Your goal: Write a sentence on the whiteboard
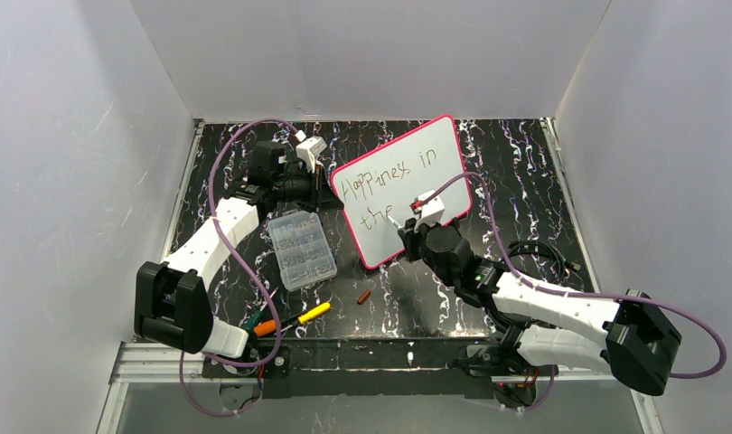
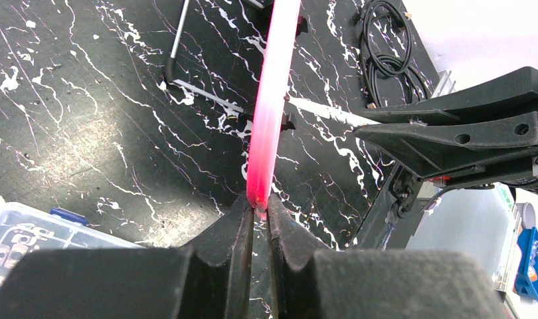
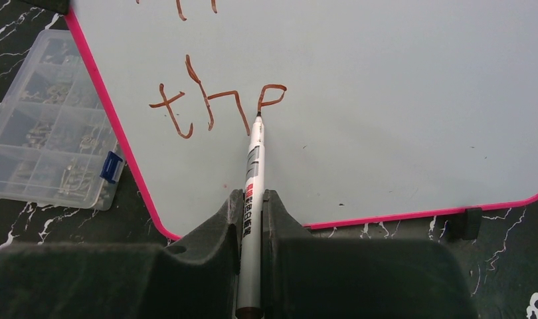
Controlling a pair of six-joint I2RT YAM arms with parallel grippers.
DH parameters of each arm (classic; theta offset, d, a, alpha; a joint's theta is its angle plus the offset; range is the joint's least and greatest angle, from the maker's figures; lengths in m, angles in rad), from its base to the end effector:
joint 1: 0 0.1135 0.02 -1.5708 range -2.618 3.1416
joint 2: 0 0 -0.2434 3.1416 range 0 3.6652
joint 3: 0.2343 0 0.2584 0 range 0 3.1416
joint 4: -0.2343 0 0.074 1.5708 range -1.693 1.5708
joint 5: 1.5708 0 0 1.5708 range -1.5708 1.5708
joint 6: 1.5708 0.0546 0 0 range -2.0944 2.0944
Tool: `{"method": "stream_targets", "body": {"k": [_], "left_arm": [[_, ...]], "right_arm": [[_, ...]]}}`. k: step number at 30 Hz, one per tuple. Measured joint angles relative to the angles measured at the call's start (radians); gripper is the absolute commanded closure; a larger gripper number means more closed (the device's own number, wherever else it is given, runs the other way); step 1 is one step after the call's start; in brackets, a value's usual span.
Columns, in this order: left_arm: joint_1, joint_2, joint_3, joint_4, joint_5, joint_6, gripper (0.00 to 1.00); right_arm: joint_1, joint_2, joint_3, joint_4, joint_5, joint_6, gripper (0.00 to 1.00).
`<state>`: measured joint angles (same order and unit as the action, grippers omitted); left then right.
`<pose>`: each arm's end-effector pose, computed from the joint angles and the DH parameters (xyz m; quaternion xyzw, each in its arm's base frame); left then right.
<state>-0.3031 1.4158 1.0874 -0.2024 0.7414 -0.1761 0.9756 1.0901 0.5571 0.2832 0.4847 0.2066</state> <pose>0.3118 -0.1361 0.2719 0.2310 0.7958 -0.4153 0.3753 0.1741 0.2117 0.2230 -0.1511 0.7659 0.1745 0.6001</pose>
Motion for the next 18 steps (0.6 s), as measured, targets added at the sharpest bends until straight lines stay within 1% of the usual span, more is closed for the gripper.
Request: {"method": "stream_targets", "body": {"k": [18], "left_arm": [[0.0,0.0,0.0,0.0,-0.009,0.0,1.0]], "right_arm": [[0.006,0.011,0.0,-0.022,0.06,0.015,0.99]]}}
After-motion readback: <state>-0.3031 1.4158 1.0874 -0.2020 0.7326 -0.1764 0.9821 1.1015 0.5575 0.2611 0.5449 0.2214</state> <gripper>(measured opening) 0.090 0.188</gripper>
